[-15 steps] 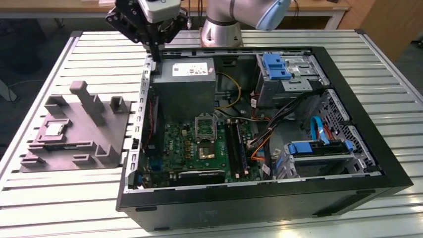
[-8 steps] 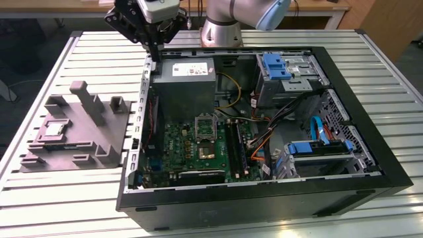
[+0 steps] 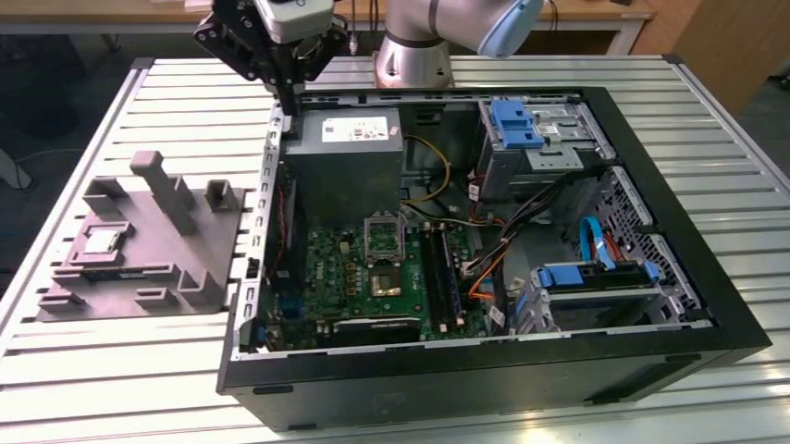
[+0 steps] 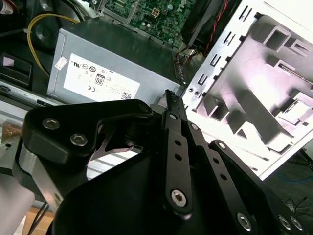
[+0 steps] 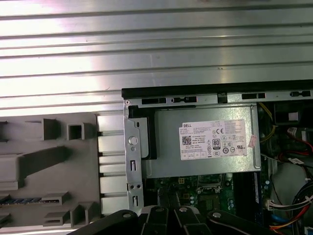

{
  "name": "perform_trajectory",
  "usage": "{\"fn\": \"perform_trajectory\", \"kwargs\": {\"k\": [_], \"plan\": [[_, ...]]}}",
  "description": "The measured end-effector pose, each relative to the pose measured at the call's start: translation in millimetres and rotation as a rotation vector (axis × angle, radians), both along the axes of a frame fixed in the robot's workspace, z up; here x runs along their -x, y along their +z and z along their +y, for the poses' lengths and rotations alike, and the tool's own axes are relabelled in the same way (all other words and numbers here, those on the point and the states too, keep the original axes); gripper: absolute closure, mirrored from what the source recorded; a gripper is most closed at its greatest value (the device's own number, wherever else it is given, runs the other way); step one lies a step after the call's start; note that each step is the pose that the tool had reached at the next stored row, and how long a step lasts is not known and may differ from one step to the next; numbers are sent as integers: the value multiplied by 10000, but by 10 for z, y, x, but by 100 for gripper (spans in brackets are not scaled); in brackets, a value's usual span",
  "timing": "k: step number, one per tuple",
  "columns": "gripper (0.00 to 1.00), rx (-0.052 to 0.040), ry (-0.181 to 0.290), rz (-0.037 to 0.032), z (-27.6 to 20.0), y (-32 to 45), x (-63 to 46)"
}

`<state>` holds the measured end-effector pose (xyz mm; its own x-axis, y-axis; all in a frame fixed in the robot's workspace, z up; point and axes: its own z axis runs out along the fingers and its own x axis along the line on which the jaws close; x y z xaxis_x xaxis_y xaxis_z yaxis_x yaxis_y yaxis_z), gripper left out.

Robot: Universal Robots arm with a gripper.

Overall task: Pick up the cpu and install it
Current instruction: 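Reach for the cpu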

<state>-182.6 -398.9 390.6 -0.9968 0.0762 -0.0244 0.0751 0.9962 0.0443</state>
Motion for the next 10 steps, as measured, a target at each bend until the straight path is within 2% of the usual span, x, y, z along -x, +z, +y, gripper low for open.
{"fn": "perform_trajectory", "kwargs": {"k": [5,6,7,10], "plan": [[89,0,0,0,0,-4,36],[89,-1,0,0,0,-7,133],[89,0,0,0,0,-7,154],[89,0,1,0,0,-7,157]]}}
